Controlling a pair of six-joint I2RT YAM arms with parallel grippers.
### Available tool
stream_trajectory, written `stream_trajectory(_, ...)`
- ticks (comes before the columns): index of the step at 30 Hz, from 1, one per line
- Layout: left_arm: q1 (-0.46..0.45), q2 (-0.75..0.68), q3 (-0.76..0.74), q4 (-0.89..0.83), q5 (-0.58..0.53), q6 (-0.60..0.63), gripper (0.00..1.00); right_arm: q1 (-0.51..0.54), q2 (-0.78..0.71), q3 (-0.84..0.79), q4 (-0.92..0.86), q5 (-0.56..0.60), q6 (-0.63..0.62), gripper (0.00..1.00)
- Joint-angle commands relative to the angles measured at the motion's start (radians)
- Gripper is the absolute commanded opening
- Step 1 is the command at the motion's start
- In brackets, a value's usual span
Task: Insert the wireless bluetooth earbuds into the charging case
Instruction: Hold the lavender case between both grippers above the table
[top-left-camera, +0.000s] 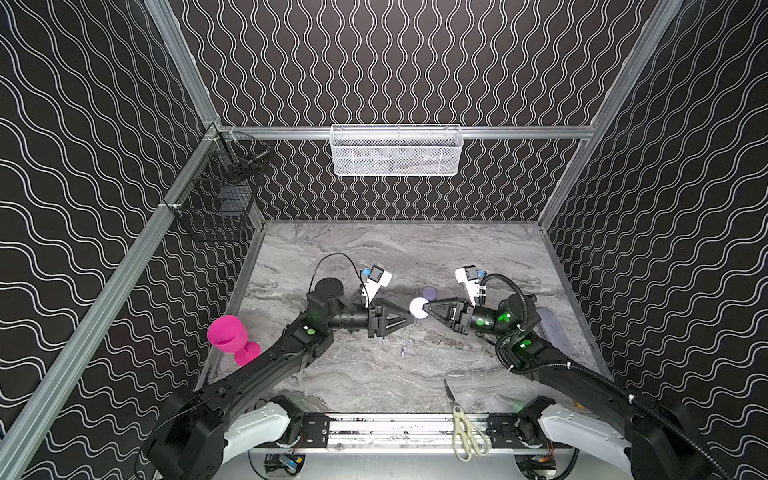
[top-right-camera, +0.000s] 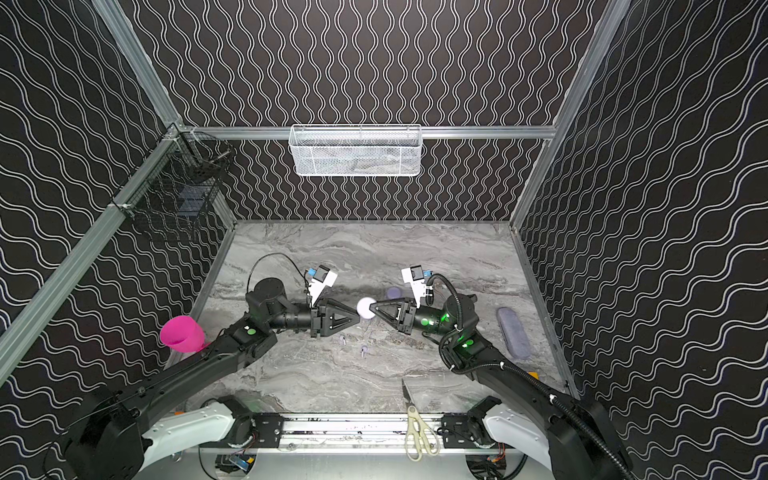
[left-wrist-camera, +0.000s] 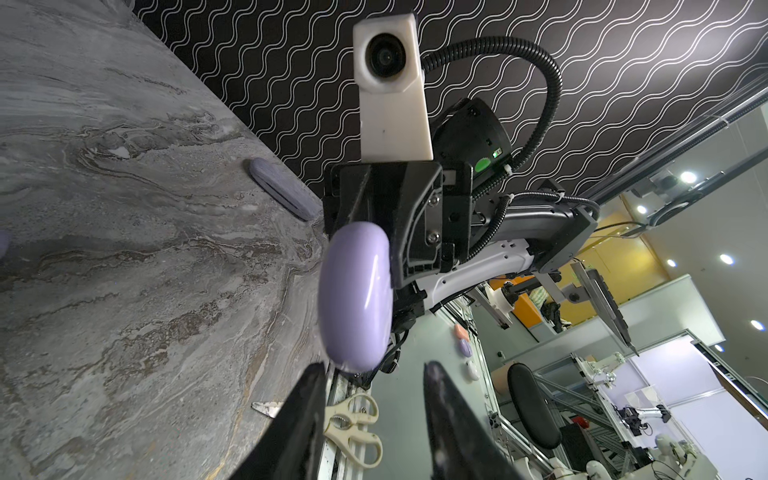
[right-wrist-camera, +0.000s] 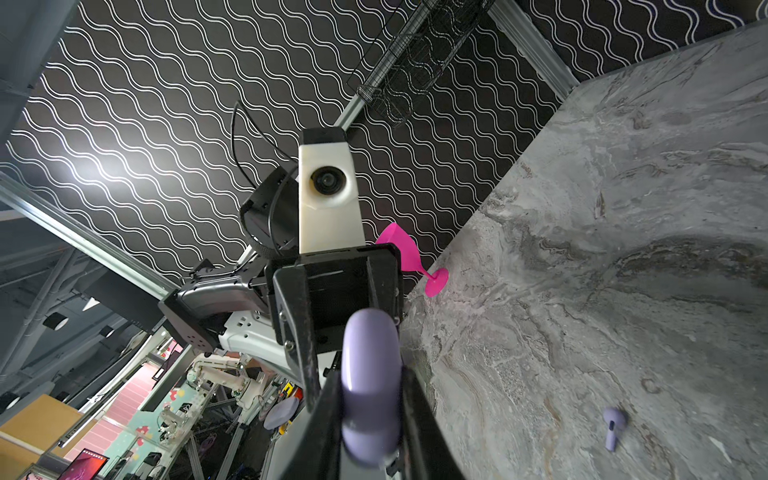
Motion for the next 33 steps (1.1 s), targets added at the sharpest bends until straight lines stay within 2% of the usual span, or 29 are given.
stream_trajectory(1,0.000,0.010,-0.006,0.101,-0.021,-0.046,0.43,0.002,0.017,-0.012,0.124,-0.004,0.048,0.18)
stream_trajectory(13,-0.005,0.040,-0.013,0.185,-0.027,-0.088,0.36,0.002,0.041,-0.030,0.198,0.009,0.079,0.18)
stream_trajectory(33,-0.038,0.073,-0.021,0.267,-0.045,-0.123,0.35,0.005,0.084,-0.039,0.298,-0.001,0.129,0.17)
